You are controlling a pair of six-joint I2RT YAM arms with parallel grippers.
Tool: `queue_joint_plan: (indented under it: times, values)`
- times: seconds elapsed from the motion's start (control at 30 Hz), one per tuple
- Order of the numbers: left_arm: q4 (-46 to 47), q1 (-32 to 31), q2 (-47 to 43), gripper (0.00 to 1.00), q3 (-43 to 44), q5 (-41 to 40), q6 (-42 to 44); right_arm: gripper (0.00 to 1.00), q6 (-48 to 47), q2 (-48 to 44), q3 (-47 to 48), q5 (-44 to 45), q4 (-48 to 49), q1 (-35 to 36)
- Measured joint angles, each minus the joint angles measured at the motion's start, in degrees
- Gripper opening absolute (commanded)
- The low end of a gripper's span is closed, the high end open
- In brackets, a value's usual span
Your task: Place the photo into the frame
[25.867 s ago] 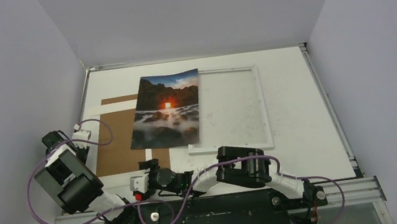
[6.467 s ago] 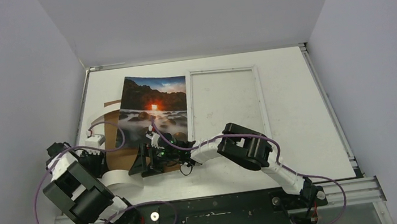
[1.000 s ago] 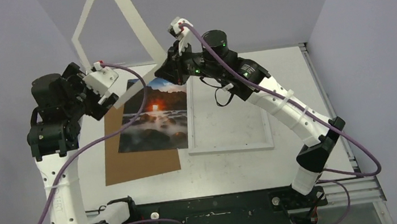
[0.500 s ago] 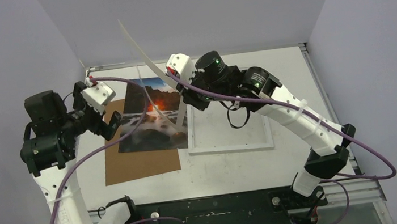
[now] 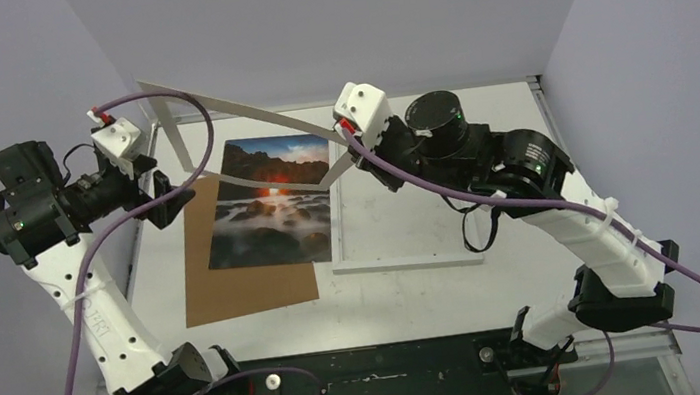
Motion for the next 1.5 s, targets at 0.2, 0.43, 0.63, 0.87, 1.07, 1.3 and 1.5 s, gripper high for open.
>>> queue_joint_plan:
  times: [0.2, 0.43, 0.63, 0.87, 1.07, 1.3, 1.5]
  values:
    - [-1.7, 0.7, 0.2, 0.83, 1.7, 3.4, 0.9, 0.05, -0.2, -1.2, 0.8, 1.2, -0.4, 0.3]
    - [-7.5, 0.9, -3.5, 0.89, 1.9, 7.2, 7.5, 0.05, -0.3, -1.9, 0.3, 2.6, 0.5, 0.3]
    - [2.9, 1.2, -10.1, 0.92, -2.8, 10.8, -4.8, 0.05, -0.6, -5.0, -0.8, 6.1, 1.0, 0.3]
    - [72.1, 8.6, -14.8, 0.94, -24.0, 19.8, -62.4, 0.05, -0.5, -7.3, -0.8, 8.6, 0.9, 0.3]
    - [117.9, 8.5, -3.5, 0.95, -29.7, 24.0, -100.2, 0.05, -0.6, -7.3, -0.9, 8.7, 0.9, 0.3]
    - [120.6, 2.5, -2.2, 0.95, -29.5, 26.7, -97.7, 0.05, -0.7, -7.2, -0.4, 6.5, 0.0, 0.3]
    - [127.4, -2.9, 1.5, 0.93, -27.3, 29.2, -99.0, 0.05, -0.9, -6.8, -0.4, 5.0, -0.9, 0.3]
